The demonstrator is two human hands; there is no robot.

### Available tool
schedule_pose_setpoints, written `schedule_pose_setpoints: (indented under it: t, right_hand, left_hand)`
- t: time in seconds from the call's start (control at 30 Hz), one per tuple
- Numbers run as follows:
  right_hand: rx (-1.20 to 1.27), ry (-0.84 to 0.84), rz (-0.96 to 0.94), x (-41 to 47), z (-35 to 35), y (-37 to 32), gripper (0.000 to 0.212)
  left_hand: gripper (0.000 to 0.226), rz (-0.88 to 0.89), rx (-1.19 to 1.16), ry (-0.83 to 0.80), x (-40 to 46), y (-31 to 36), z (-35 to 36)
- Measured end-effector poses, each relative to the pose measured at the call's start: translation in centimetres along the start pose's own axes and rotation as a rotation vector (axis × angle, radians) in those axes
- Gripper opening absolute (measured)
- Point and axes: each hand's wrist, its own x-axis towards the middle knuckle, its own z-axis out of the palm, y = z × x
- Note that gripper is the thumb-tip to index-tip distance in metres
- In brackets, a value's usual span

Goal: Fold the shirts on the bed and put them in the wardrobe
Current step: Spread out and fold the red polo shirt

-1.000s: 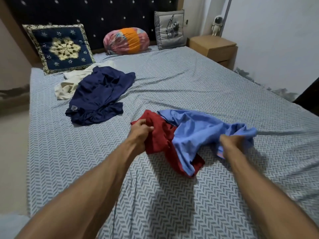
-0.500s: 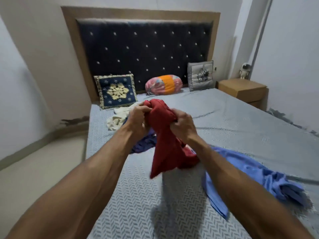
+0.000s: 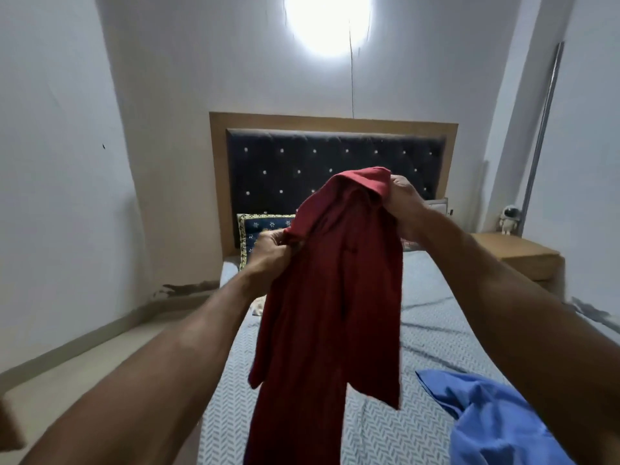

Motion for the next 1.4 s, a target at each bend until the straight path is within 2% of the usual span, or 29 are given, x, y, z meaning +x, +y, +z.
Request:
schedule_pose_setpoints:
  t: [0.07, 0.13, 0.17, 0.27, 0.37, 0.5, 0.57, 0.67, 0.77, 0.83, 0.9, 0.97, 1.03, 1.1, 1.17, 1.23, 1.33, 1.4]
  right_hand:
    - [-0.262, 0.104, -0.060, 0.6, -1.0, -0.2, 0.007]
    - [-0.589, 0.210, -0.018, 0.8, -2.2, 0.1, 0.020]
    - [-0.648, 0.248, 0.006, 0.8, -2.7, 0.2, 0.024]
    - [-0.489, 0.296, 0.033, 0.3, -2.2, 0.0, 0.013]
    - [-0.341, 0.320, 0.067, 1.0, -2.4, 0.7, 0.018]
    - [-0.315, 0.120, 0.239, 0.1, -2.2, 0.2, 0.018]
    - [-0.304, -0.019, 0.359, -2.4, -1.2, -1.7, 0.020]
    - [-0.193, -0.168, 0.365, -3.6, -1.9, -2.8, 0.022]
    - [-0.049, -0.180, 0.336, -4.0, -2.3, -3.4, 0.028]
    - [-0.012, -0.160, 0.356, -3.9, -1.9, -3.1, 0.027]
    - [-0.104, -0.169, 0.462, -4.0, -1.1, -2.6, 0.025]
    - [-0.181, -0.209, 0.550, -3.9, -1.0, -2.0, 0.030]
    - [-0.104, -0.189, 0.522, -3.6, -1.5, -1.4, 0.033]
    - [-0.064, -0.125, 0.487, -3.4, -2.0, -0.8, 0.028]
    - [-0.113, -0.148, 0.515, -3.4, -2.4, 0.1, 0.029]
    - [-0.200, -0.181, 0.494, -3.3, -3.1, 1.2, 0.033]
    - [-0.339, -0.155, 0.416, -3.5, -4.8, 2.3, 0.039]
    - [-0.428, -0.236, 0.436, -4.1, -6.2, 3.1, 0.045]
  left_hand:
    - [0.020, 0.012, 0.072, 0.079, 0.2, 1.1, -1.8]
    - [0.021, 0.032, 0.202, 0.103, 0.4, 2.4, -3.7]
    - [0.019, 0.047, 0.277, 0.091, 0.5, 3.3, -4.5]
    - [0.015, 0.113, 0.487, 0.048, 0.7, 5.9, -6.2]
    - [0.019, 0.167, 0.635, 0.025, 0.4, 7.8, -7.1]
    - [0.019, 0.213, 0.675, -0.054, -0.8, 9.7, -8.1]
    - [0.022, 0.200, 0.602, -0.087, -1.2, 9.8, -8.8]
    - [0.022, 0.098, 0.310, -0.153, -1.3, 9.9, -10.3]
    - [0.023, 0.077, 0.137, -0.204, -1.6, 10.0, -10.4]
    - [0.024, 0.001, 0.046, -0.153, -1.7, 9.9, -9.4]
    - [0.024, -0.095, 0.120, -0.088, -1.5, 9.3, -8.6]
    - [0.022, -0.210, 0.213, -0.148, -1.6, 8.5, -8.4]
    - [0.020, -0.288, 0.152, -0.185, -1.7, 7.9, -8.7]
    - [0.016, -0.291, 0.068, -0.151, -1.4, 7.1, -9.1]
    - [0.019, -0.244, 0.045, -0.113, -1.1, 6.3, -9.1]
    - [0.027, -0.219, 0.081, -0.202, -1.2, 5.9, -9.1]
    - [0.029, -0.242, 0.315, -0.365, -2.1, 5.5, -9.3]
    - [0.021, -0.195, 0.523, -0.336, -2.4, 4.5, -9.2]
